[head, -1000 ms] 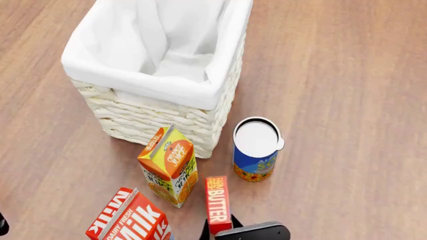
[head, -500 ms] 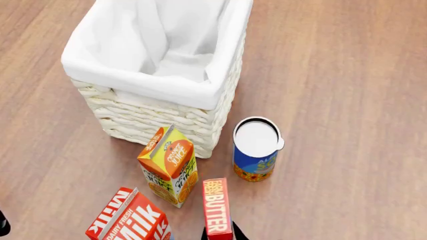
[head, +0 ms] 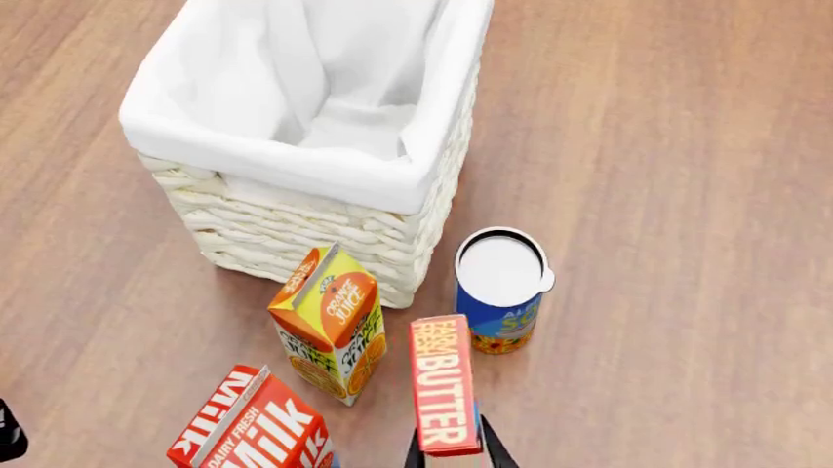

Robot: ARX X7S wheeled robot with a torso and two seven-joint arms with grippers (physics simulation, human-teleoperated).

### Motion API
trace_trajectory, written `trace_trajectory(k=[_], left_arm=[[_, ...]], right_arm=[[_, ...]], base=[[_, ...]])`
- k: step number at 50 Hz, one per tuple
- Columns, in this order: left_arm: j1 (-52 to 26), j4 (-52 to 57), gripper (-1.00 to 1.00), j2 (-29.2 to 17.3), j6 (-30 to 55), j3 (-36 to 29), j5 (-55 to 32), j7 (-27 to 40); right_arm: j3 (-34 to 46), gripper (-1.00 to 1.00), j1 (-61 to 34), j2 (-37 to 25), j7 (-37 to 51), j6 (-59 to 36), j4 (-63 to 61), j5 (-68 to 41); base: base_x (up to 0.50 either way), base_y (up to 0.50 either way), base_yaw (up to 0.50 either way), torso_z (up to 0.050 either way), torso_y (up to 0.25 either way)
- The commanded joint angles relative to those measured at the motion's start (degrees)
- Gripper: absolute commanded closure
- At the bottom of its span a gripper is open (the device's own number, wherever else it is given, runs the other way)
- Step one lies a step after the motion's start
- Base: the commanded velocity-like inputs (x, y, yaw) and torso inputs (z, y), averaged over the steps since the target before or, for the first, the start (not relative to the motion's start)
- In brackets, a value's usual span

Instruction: Pick up the butter and put it in the basket.

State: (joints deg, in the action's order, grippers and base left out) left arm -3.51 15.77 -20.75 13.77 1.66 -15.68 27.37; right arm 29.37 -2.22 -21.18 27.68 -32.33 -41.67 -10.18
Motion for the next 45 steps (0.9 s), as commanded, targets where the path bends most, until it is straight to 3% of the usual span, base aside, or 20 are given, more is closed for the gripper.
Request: trace_trajectory(k=[1,9,11,15,19,26,45], left_arm=[[-0.47,0.64,-1.00,1.68,3.06,1.72,-2.27,-2.84],[-0.65,0.10,-1.00,1.77,2.70,1.25,-1.98,-2.77],[-0.67,-0.07,-1.00,1.77,2.57,1.09,-1.88,-2.80],[-0.74,-0.24,-1.00,1.76,2.51,0.94,-1.83,-2.77],[-0.85,-0.25,-1.00,1.72,2.57,0.89,-1.95,-2.74],[-1.24,-0.82,-1.00,1.84,2.40,0.70,-2.00,-2.68],[-1.82,-2.14,-1.00,2.19,1.56,-0.09,-1.55,-2.34]], right_arm=[[-3.61,1.00,0.13,-0.79,0.29,-5.84,-11.63,4.76],[-4.78,1.00,-2.02,-2.51,2.06,-13.09,-18.23,4.04],[-3.69,1.00,-3.96,-5.78,6.60,-12.98,-18.31,-0.10],[3.43,1.00,-12.85,-18.46,24.98,-7.92,-18.30,-17.75],[5.49,1.00,-16.67,-23.57,30.54,-4.70,-18.20,-24.35],[2.78,1.00,-16.67,-27.22,30.22,0.62,-16.69,-28.68],[-6.02,1.00,-21.89,-35.21,31.75,-1.13,-14.15,-42.60]], base=[[0.00,0.00,0.00,0.000,0.000],[0.00,0.00,0.00,0.002,0.000],[0.00,0.00,0.00,0.000,0.005],[0.00,0.00,0.00,0.000,0.000],[0.00,0.00,0.00,0.000,0.002],[0.00,0.00,0.00,0.000,0.000],[0.00,0.00,0.00,0.001,0.001]])
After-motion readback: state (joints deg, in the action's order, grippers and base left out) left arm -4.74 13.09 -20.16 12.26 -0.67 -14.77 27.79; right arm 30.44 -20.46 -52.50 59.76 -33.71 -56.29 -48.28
